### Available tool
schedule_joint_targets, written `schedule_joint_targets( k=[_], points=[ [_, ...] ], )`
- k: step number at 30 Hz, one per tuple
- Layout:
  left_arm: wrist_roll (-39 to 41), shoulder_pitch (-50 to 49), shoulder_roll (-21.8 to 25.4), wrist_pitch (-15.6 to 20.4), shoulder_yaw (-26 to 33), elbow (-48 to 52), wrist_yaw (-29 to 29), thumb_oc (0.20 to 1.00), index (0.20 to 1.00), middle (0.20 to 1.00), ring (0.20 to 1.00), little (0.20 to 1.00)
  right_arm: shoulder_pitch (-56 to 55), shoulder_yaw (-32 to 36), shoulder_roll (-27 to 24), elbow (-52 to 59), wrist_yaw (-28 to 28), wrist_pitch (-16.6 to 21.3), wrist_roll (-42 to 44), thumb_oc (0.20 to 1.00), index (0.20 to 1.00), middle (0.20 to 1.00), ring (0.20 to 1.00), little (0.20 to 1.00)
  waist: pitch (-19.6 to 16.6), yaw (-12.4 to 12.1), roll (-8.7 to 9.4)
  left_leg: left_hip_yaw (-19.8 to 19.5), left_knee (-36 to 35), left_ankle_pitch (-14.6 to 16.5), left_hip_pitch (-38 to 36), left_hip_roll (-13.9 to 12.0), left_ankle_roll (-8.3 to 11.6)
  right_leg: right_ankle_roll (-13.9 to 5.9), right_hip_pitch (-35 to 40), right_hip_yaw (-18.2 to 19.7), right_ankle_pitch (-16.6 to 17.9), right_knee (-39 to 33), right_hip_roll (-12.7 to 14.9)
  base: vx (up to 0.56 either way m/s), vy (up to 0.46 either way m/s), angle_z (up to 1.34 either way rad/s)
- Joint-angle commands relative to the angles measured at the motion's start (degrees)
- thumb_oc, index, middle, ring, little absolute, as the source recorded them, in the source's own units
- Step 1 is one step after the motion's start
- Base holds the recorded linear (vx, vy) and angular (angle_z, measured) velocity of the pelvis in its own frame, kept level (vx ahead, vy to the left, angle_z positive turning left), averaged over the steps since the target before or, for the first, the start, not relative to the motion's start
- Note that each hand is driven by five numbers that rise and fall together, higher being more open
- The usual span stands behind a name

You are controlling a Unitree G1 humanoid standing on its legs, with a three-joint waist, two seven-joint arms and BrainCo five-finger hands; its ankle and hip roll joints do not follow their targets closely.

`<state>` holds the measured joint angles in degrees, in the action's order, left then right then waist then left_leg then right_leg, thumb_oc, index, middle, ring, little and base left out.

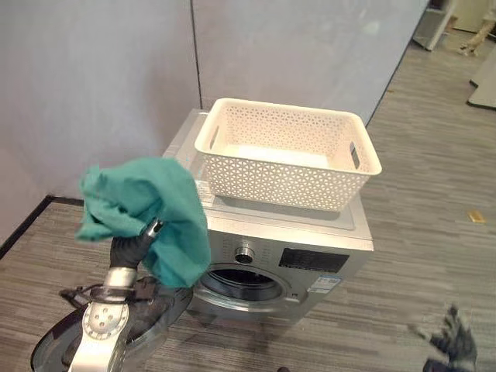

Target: Grab the laundry basket,head to the washer,open it,put in the laundry and shut it.

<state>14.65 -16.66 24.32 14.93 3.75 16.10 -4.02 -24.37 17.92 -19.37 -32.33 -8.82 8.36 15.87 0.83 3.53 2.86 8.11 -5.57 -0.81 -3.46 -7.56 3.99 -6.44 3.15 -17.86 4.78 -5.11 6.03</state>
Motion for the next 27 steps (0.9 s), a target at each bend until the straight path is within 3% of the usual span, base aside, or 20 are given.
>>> schedule_joint_targets(
  k=[1,3,5,8,13,18,27],
  points=[
    [-2.36,2.97,0.63,4.10,2.34,-1.25,-1.92,0.200,0.200,0.200,0.200,0.200,5.11,-2.70,-0.36,-8.01,-0.67,-0.82,0.13,1.000,1.000,1.000,1.000,1.000,0.30,-0.87,1.35,1.35,0.57,0.67,1.95,0.16,0.27,0.85,4.30,0.81,-8.47,0.37,-1.79,-0.02,-0.017,0.13],
    [-3.98,2.67,0.32,3.53,1.60,-5.27,-2.79,0.200,0.200,0.200,0.200,0.200,6.74,-5.74,0.87,-15.02,0.97,-1.65,1.59,1.000,1.000,1.000,1.000,1.000,0.61,-1.55,1.53,1.01,0.57,0.39,2.20,0.16,0.38,0.93,4.42,0.32,-8.58,0.30,-1.87,0.00,-0.024,0.20],
    [-4.04,2.85,0.35,3.64,1.60,-5.45,-2.87,0.200,0.200,0.200,0.200,0.200,6.99,-5.80,0.85,-15.31,1.02,-1.47,1.67,1.000,1.000,1.000,1.000,1.000,0.53,-1.40,1.58,0.91,0.57,0.07,2.57,0.23,0.31,0.96,4.15,0.20,-8.35,0.23,-1.82,0.00,-0.016,0.14],
    [-11.21,4.83,-0.24,1.26,-1.49,-22.24,-9.50,0.200,0.200,0.200,0.200,0.200,13.02,-16.17,6.28,-25.68,4.36,-2.93,4.84,1.000,1.000,1.000,1.000,1.000,1.84,-3.17,1.58,0.15,0.57,-0.37,3.23,0.22,0.66,1.14,4.09,-0.87,-8.76,0.24,-1.96,0.00,-0.016,0.17],
    [-14.75,7.06,-0.04,0.98,-4.25,-30.85,-13.02,0.200,0.200,0.200,0.200,0.200,16.22,-22.77,8.57,-29.22,4.12,-3.35,2.07,1.000,1.000,1.000,1.000,1.000,2.91,-3.90,1.71,0.48,0.57,-0.59,4.46,0.29,0.57,0.85,2.88,-1.08,-8.59,0.11,-1.88,-0.01,0.021,0.04],
    [-15.15,8.45,0.23,0.70,-7.03,-33.31,-13.07,0.200,0.200,0.200,0.200,0.200,17.61,-24.73,8.83,-31.77,3.66,-3.55,-0.28,1.000,1.000,1.000,1.000,1.000,3.30,-4.10,2.35,0.47,0.57,-0.66,5.96,0.32,0.33,0.44,1.57,-1.42,-8.28,0.11,-1.52,-0.01,0.045,0.02],
    [-15.73,10.43,0.80,-0.13,-14.26,-37.64,-10.31,0.200,0.200,0.200,0.200,0.200,19.98,-27.01,9.25,-37.30,2.62,-4.65,-3.22,1.000,1.000,1.000,1.000,1.000,4.37,-5.09,5.33,0.71,0.57,0.15,8.21,0.74,-0.75,-0.74,-1.35,-0.36,-6.75,0.11,-0.73,-0.01,0.033,-0.02]
  ],
)
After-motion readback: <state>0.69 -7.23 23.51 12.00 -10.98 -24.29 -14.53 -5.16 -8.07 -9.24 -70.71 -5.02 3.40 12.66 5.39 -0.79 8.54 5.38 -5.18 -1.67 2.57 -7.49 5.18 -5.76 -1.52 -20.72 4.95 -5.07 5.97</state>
